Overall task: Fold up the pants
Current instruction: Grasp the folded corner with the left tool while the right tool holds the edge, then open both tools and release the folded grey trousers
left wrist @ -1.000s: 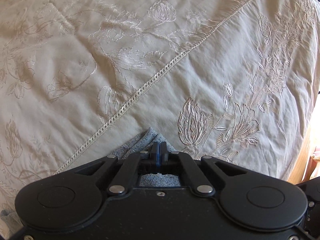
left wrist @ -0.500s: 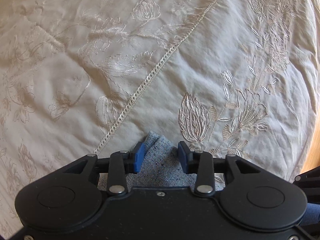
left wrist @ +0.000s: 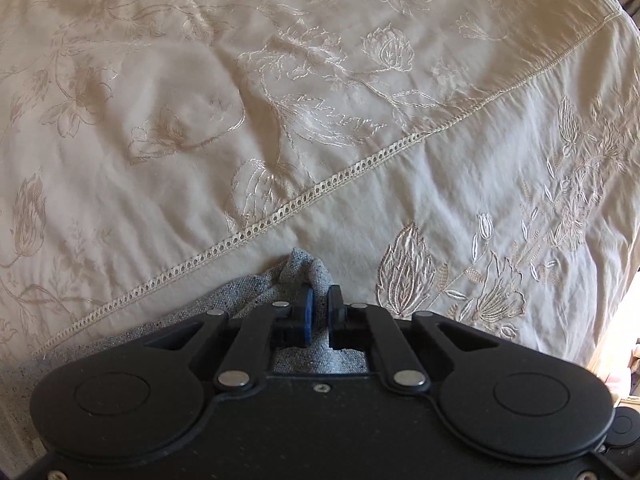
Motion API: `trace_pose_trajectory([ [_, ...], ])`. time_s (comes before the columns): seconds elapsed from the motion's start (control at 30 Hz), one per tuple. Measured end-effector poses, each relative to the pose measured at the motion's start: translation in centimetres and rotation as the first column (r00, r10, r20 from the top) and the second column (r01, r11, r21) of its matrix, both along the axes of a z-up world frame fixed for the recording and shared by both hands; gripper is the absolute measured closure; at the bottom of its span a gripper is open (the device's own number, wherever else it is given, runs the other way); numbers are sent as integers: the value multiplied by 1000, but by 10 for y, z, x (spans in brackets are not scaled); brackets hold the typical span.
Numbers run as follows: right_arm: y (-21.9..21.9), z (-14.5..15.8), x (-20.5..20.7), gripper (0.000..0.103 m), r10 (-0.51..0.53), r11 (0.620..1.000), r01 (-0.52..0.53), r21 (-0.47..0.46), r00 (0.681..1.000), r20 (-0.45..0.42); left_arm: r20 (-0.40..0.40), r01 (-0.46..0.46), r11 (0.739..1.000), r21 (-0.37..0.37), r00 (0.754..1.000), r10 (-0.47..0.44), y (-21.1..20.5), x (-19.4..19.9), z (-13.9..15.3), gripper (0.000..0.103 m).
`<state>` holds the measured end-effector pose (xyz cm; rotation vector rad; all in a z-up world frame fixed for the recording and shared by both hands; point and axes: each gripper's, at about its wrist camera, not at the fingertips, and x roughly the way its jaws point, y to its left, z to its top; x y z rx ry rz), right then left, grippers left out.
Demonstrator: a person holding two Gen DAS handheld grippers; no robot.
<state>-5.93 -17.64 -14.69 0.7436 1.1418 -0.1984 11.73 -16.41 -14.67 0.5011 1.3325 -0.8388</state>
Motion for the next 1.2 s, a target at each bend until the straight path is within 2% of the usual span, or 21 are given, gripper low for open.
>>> trace_pose_trajectory([
  [0.1, -2, -9, -4, 93, -29, 999, 30, 24, 999, -34, -8, -72, 997, -32, 997, 72, -1, 6, 1, 91],
  [0.13, -2, -9, -5, 93, -30, 999, 31, 27, 999, -37, 18, -82, 995, -49, 996, 83, -1, 8, 4, 93],
  [0.17, -2, -10, -5, 94, -26, 999, 27, 27, 999, -41, 62, -82, 995, -58, 994, 85, -2, 11, 8, 101],
  [0.23, -1, -11, -7, 94, -15, 999, 17, 29, 999, -50, 158, -68, 997, -41, 985, 74, -6, 18, 15, 103],
  [0.33, -2, -8, -7, 94, -10, 999, 12, 43, 998, -59, 177, -88, 995, -57, 980, 96, 4, 31, 25, 102],
  [0.43, -13, -9, -8, 93, -50, 994, 59, 95, 994, -97, 193, -97, 992, -85, 975, 112, 25, 33, 41, 100],
  [0.5, -20, 0, -10, 91, -54, 998, 56, 15, 992, -111, 197, -91, 993, -76, 975, 104, 44, 26, 47, 99],
  [0.53, -23, 6, -11, 88, -43, 999, 41, -24, 996, -83, 199, -94, 993, -72, 974, 107, 55, 23, 49, 97],
  [0.57, -26, 11, -11, 88, -33, 998, 30, -46, 998, -52, 194, -104, 992, -68, 974, 115, 65, 16, 49, 97],
  [0.67, -39, 19, -3, 88, 24, 1000, -23, -16, 999, 45, 149, -150, 987, -52, 976, 156, 100, -4, 45, 97],
  [0.77, -33, 22, 23, 88, 173, 985, -170, -40, 980, 97, 88, -219, 976, -17, 972, 220, 132, -24, 32, 97],
  [0.83, -23, 20, 44, 88, 287, 958, -282, -57, 951, 116, 54, -276, 961, 8, 960, 275, 149, -36, 23, 97],
  [0.9, -13, 14, 66, 89, 384, 923, -377, -80, 917, 109, 20, -323, 946, 32, 946, 322, 164, -46, 13, 97],
  [0.97, -5, 3, 94, 91, 449, 888, -436, -145, 891, 70, 6, -363, 930, 51, 932, 364, 174, -52, 5, 96],
  [1.03, -6, -8, 122, 94, 464, 870, -450, -203, 886, 22, -4, -410, 911, 53, 912, 411, 184, -54, 0, 96],
  [1.1, -12, -16, 147, 103, 460, 870, -451, -199, 888, 0, -23, -456, 889, 41, 889, 457, 192, -54, -1, 95],
  [1.2, -21, -14, 167, 103, 439, 877, -424, -228, 898, 17, -37, -501, 865, 27, 864, 502, 200, -52, 1, 94],
])
